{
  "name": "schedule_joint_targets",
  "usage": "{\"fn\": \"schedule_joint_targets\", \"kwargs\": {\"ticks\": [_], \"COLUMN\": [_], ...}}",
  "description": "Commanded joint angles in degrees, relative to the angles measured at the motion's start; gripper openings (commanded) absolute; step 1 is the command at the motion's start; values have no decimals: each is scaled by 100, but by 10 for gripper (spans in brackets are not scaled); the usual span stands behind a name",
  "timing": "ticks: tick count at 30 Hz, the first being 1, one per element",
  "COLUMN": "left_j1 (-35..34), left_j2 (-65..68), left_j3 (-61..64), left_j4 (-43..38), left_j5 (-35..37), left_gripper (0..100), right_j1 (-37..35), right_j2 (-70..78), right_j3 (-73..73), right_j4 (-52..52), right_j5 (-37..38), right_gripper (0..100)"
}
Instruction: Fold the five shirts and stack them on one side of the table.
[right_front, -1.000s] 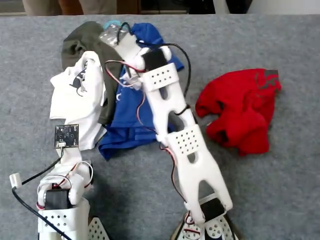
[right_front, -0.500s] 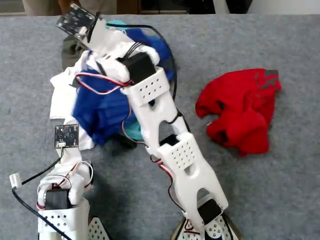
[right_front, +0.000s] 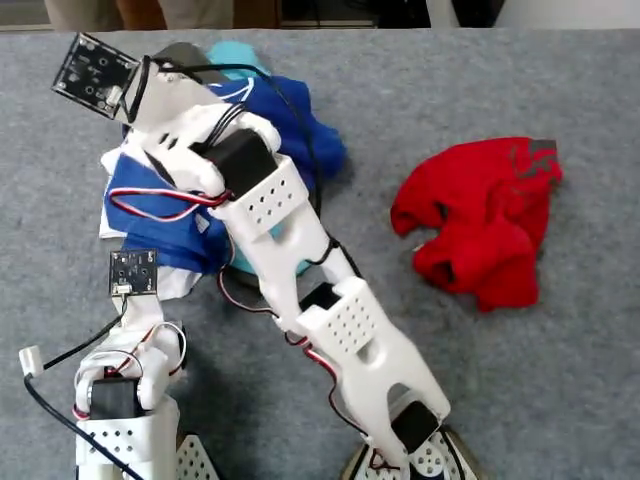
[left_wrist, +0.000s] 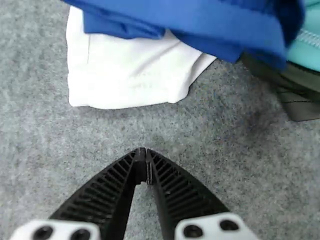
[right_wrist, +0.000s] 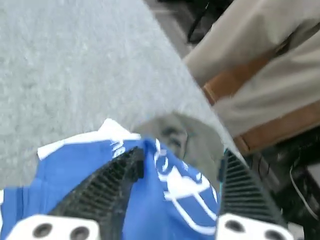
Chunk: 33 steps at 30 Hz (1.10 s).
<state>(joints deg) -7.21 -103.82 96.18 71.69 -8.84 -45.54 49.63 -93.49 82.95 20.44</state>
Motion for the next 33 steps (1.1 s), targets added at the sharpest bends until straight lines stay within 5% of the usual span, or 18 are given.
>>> {"fn": "schedule_joint_targets", "kwargs": {"ticks": [1, 23, 33], "left_j1": [18, 18, 18], "left_j2": [-40, -40, -40], "left_j3": [70, 70, 70], "left_j4": [18, 18, 18], "left_j5": [0, 0, 0], "left_gripper": [19, 19, 19], "right_j1": [189, 1745, 3380], "right_j2": [-752, -4242, -4497], "right_j3": [-198, -136, -136], "right_j4": [176, 1591, 1943], "right_j5": [35, 35, 26], "right_gripper": [270, 270, 270]}}
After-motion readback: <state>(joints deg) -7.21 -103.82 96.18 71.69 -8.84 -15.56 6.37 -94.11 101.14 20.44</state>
